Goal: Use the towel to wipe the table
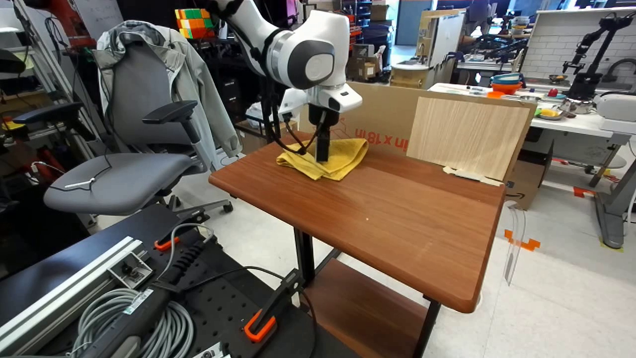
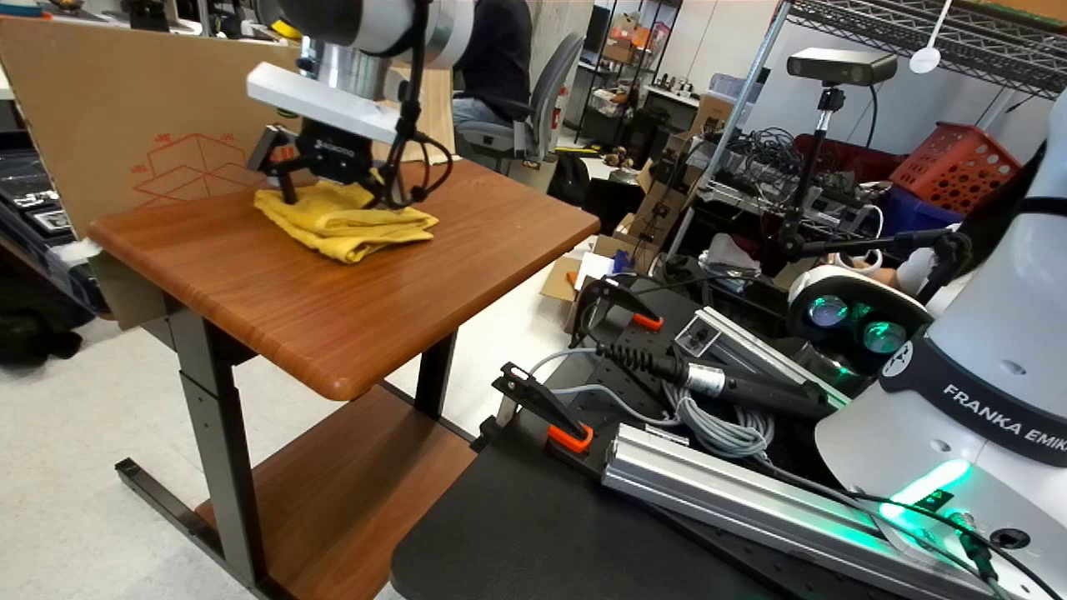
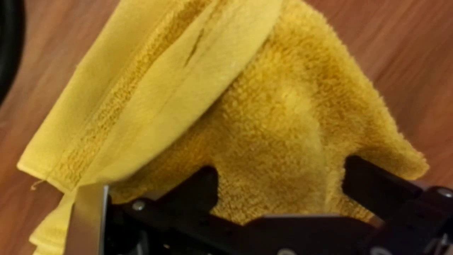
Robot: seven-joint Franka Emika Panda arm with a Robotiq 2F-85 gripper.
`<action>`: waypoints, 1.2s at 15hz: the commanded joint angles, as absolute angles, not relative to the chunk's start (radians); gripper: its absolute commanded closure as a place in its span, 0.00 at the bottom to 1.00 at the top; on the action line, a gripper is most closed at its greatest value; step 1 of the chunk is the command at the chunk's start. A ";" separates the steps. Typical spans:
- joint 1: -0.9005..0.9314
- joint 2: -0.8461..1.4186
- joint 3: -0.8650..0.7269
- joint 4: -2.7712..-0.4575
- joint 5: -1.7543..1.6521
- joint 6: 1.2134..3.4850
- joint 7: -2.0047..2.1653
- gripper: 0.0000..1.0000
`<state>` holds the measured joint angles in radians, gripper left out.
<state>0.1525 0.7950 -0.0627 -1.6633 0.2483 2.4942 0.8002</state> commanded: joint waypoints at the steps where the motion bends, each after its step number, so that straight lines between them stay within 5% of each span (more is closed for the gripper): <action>1: 0.136 0.625 -0.141 -1.876 0.143 2.480 0.725 0.00; 18: -0.081 0.538 -0.232 -1.929 0.141 2.382 0.698 0.00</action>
<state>-0.0772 0.5369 -0.2355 -1.9318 0.1439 2.3844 0.6969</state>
